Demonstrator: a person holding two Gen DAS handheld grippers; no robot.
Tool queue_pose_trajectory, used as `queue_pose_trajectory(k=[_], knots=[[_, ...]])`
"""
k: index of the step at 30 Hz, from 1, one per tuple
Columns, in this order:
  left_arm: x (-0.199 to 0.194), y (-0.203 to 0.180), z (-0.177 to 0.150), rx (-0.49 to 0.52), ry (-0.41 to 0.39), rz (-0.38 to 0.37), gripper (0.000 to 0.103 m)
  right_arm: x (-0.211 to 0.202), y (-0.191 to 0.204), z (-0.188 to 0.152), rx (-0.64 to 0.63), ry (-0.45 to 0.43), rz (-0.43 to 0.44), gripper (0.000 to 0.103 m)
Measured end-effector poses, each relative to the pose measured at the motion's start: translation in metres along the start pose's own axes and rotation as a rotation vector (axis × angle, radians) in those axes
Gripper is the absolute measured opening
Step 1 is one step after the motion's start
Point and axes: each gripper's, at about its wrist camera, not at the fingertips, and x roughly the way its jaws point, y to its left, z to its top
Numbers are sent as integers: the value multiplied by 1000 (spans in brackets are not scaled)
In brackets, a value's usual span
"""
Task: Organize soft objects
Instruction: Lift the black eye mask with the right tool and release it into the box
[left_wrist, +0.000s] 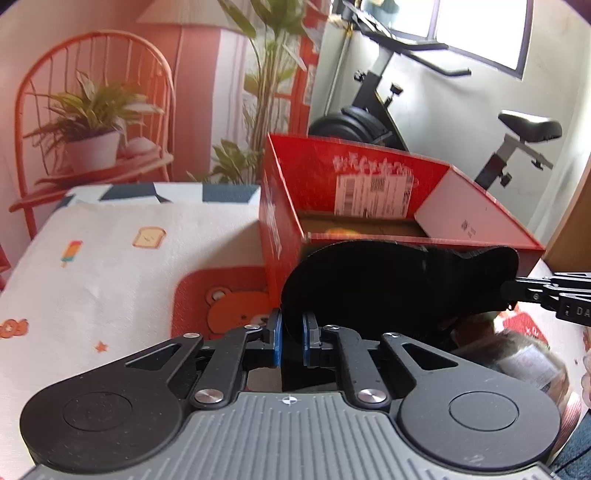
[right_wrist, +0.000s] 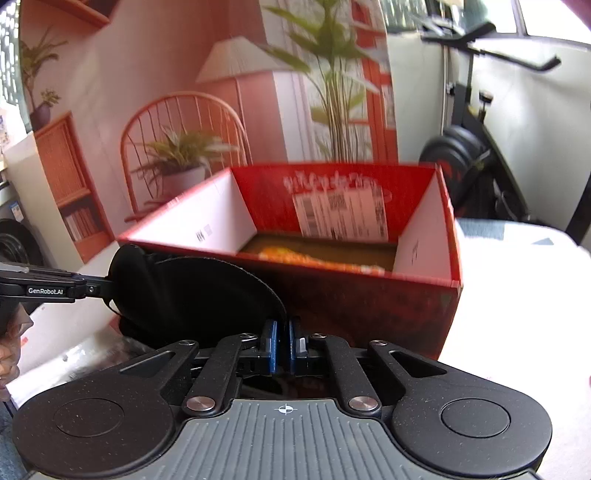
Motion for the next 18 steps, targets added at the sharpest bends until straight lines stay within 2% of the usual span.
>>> queue_pose_trajectory(k=[8, 12, 16, 18], knots=[[-45, -14, 19, 22, -128, 8, 10, -36, 12, 26, -12, -120, -2, 5], [-64, -24, 30, 28, -198, 3, 9, -46, 8, 42, 34, -146, 22, 5], [-66, -35, 48, 25, -231, -2, 9, -48, 6, 63, 44, -168, 12, 5], [-54, -39, 61, 28, -199, -12, 9, -43, 3, 75, 53, -162, -3, 5]])
